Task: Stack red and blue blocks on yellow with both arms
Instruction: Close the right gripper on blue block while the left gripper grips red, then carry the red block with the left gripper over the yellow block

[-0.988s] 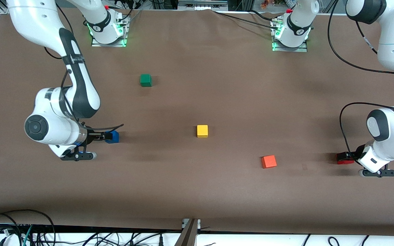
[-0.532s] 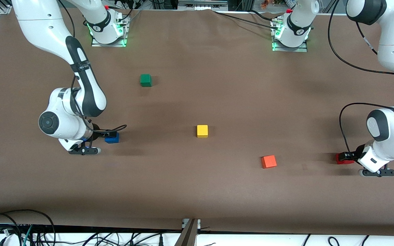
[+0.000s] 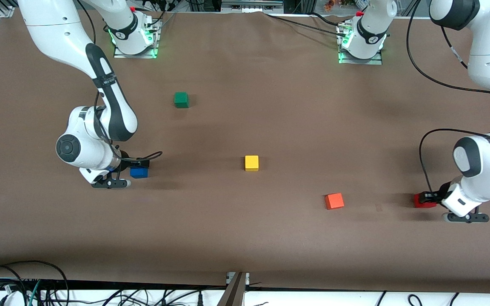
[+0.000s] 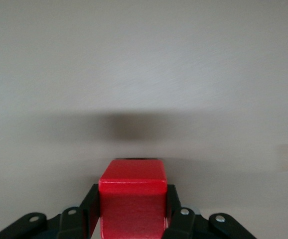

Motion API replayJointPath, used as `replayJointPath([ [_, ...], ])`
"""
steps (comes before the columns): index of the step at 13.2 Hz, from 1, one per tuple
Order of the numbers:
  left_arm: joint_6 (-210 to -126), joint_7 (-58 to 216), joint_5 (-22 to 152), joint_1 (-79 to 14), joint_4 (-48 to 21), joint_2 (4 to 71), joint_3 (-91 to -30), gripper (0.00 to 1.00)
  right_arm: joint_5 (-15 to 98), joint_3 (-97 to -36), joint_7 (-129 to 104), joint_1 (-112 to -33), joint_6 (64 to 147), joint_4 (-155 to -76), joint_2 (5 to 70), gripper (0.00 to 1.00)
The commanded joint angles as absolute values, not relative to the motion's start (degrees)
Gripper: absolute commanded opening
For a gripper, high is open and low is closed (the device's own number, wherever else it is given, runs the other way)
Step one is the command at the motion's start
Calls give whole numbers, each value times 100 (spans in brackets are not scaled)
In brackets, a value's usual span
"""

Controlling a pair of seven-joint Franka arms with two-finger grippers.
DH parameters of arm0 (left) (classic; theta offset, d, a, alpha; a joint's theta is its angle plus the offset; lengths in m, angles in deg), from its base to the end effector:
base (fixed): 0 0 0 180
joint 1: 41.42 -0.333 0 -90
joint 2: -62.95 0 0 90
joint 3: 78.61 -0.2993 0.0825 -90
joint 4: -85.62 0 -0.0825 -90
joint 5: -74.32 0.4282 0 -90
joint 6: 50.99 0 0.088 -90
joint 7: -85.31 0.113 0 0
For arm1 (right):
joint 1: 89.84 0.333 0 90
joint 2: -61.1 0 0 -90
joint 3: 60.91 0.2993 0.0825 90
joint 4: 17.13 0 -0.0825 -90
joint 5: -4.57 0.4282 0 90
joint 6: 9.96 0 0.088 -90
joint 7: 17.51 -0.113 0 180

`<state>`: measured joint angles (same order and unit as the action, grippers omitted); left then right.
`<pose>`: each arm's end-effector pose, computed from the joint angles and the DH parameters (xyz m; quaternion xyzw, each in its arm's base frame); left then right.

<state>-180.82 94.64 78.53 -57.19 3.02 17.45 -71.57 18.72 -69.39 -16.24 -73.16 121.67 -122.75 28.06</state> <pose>0.7400 0.1299 0.1777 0.9997 -0.0093 0.0203 0.0118 0.6444 0.1002 0.1529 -0.9974 -0.0047 0.0581 0.0431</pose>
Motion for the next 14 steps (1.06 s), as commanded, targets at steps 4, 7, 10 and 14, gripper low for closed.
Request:
replayJointPath([
  [4, -17405, 9112, 7863, -4584, 344, 2374, -6868, 0, 1995, -6908, -1102, -7243, 12924, -12725, 3025, 99],
  [7, -17167, 7772, 7871, -3662, 344, 2577, -6868, 0, 2004, -6900, -1022, -7243, 13268, -12972, 3052, 98],
  [10, -17175, 6225, 7854, -2642, 353, 2560, -6868, 0, 2004, -6900, -1013, -7243, 13225, -12972, 3104, 76],
  [14, -17228, 5561, 7854, -1700, 783, 2244, -6877, 0, 1995, -6908, -978, -7252, 13198, -12937, 3245, 23],
])
